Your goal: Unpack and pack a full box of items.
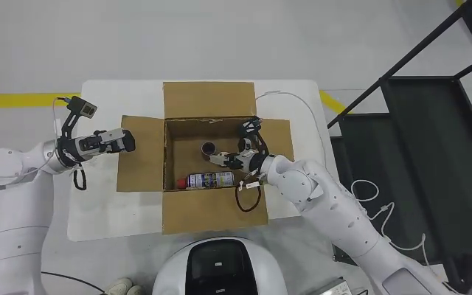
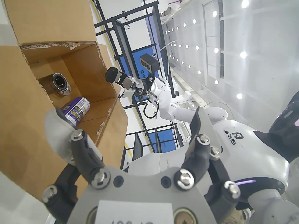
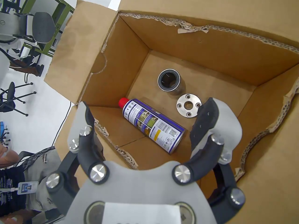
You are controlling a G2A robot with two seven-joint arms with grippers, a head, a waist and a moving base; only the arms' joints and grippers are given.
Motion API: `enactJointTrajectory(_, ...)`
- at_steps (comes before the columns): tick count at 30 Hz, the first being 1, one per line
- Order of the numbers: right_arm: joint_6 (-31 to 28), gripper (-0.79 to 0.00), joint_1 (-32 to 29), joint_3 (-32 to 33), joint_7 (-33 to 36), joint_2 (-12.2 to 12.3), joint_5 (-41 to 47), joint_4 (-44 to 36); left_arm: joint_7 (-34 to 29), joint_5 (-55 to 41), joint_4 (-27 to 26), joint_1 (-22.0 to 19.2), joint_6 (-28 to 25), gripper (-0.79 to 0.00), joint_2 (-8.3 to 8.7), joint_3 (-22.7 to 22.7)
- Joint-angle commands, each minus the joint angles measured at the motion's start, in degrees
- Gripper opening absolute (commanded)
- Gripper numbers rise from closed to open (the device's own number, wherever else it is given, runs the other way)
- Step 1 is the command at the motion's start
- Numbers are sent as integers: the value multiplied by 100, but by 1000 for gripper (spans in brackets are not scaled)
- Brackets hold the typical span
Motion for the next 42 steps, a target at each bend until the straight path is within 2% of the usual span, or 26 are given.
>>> enactJointTrajectory(1, 25, 0, 21, -20, -7, -5, -74, -7, 0, 0, 0, 0, 0, 0, 0, 0)
enactJointTrajectory(5, 234, 0, 522, -555, 416, -131, -641, 69, 0, 0, 0, 0, 0, 0, 0, 0)
enactJointTrajectory(8, 719, 0, 1042, -1139, 627, -320, -1195, 341, 0, 0, 0, 0, 0, 0, 0, 0)
enactJointTrajectory(15, 1290, 0, 2005, -2082, 654, -859, -1334, 1535, 0, 0, 0, 0, 0, 0, 0, 0)
enactJointTrajectory(22, 1347, 0, 2359, -2444, 435, -1239, -1177, 2438, 0, 0, 0, 0, 0, 0, 0, 0)
enactJointTrajectory(35, 1304, -15, 2603, -2702, 259, -1729, -1068, 3483, 0, 0, 0, 0, 0, 0, 0, 0)
enactJointTrajectory(36, 1305, -142, 2613, -2702, 243, -1759, -1056, 3552, 0, 0, 0, 0, 0, 0, 0, 0)
enactJointTrajectory(37, 1294, -376, 2623, -2703, 231, -1787, -1050, 3613, 0, 0, 0, 0, 0, 0, 0, 0)
enactJointTrajectory(39, 1274, -536, 2645, -2702, 212, -1837, -1056, 3727, 0, 0, 0, 0, 0, 0, 0, 0)
enactJointTrajectory(40, 1268, -686, 2655, -2695, 197, -1860, -1057, 3780, 0, 0, 0, 0, 0, 0, 0, 0)
enactJointTrajectory(41, 1262, -785, 2662, -2694, 186, -1883, -1066, 3826, 0, 0, 0, 0, 0, 0, 0, 0)
enactJointTrajectory(42, 1256, -785, 2668, -2692, 179, -1905, -1073, 3870, 0, 0, 0, 0, 0, 0, 0, 0)
